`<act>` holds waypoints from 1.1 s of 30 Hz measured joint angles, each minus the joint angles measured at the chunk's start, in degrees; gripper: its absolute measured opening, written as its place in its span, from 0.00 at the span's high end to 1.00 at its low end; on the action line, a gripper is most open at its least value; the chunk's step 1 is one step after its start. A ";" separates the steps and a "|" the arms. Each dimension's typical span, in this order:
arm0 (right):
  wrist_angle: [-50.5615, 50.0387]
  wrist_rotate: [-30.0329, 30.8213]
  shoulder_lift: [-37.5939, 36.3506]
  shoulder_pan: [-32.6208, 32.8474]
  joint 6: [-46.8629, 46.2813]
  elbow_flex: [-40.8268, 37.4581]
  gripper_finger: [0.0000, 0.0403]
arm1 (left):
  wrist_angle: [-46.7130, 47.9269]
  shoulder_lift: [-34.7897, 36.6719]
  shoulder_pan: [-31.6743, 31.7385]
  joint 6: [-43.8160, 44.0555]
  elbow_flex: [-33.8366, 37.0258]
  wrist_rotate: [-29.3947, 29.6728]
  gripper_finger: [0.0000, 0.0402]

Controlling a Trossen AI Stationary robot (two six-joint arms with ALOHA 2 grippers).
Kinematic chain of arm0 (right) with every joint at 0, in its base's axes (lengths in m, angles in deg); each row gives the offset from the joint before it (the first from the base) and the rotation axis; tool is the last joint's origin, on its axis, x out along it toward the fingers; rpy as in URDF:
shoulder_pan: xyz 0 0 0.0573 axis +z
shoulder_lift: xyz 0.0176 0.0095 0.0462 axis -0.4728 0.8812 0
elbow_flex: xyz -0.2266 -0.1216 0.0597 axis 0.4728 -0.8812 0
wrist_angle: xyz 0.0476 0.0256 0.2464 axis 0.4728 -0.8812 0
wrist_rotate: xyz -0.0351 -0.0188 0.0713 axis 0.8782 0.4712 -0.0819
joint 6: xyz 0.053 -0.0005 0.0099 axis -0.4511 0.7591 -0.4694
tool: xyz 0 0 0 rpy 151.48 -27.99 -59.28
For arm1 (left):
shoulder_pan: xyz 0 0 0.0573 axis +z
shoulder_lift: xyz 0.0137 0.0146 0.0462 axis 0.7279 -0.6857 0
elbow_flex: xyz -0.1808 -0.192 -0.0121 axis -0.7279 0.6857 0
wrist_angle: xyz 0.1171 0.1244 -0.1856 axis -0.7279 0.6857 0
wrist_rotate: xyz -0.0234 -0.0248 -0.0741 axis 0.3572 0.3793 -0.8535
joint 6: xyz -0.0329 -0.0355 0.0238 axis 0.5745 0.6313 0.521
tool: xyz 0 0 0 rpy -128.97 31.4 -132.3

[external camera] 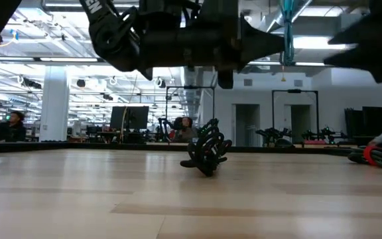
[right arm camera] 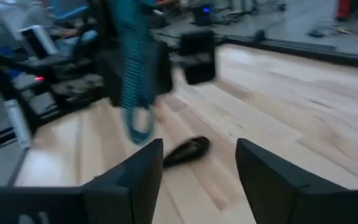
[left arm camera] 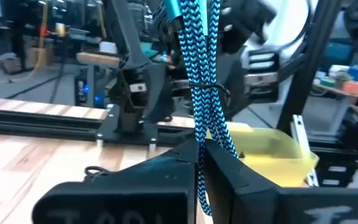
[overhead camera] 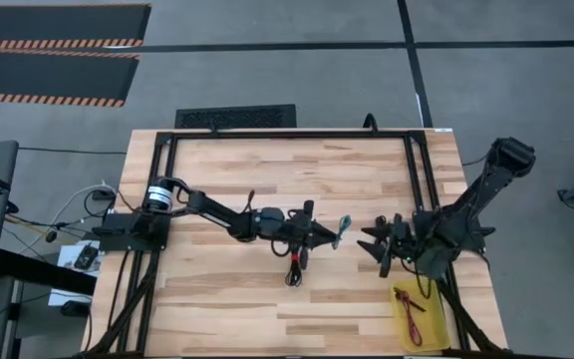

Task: Pick and place USB-C Cables
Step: Put the blue charger cable into the yellow bin

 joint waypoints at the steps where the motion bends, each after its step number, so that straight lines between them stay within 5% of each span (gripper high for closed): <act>1: 3.30 -1.98 0.00 -1.13 3.67 0.00 0.43 | -0.17 0.00 -0.46 -0.13 0.00 0.86 1.00; 7: 15.70 -13.80 -0.02 -7.60 17.06 0.02 0.43 | 1.37 -0.22 -2.59 -2.50 -0.04 3.17 1.00; 20: 23.57 -32.50 0.00 -16.50 23.72 0.04 0.47 | 5.54 -0.26 -2.88 -2.06 -0.04 4.38 1.00; 24: 23.46 -32.65 0.00 -17.22 23.69 0.04 0.61 | 6.35 -0.26 -2.85 -1.99 -0.04 4.36 1.00; 29: 23.20 -32.67 0.00 -17.21 24.83 0.04 0.93 | 6.96 -0.26 -2.85 -0.65 -0.06 4.20 1.00; 33: 19.40 -32.69 -0.91 -17.81 22.93 0.32 0.94 | 9.06 -0.26 -2.83 0.54 -0.09 4.69 0.97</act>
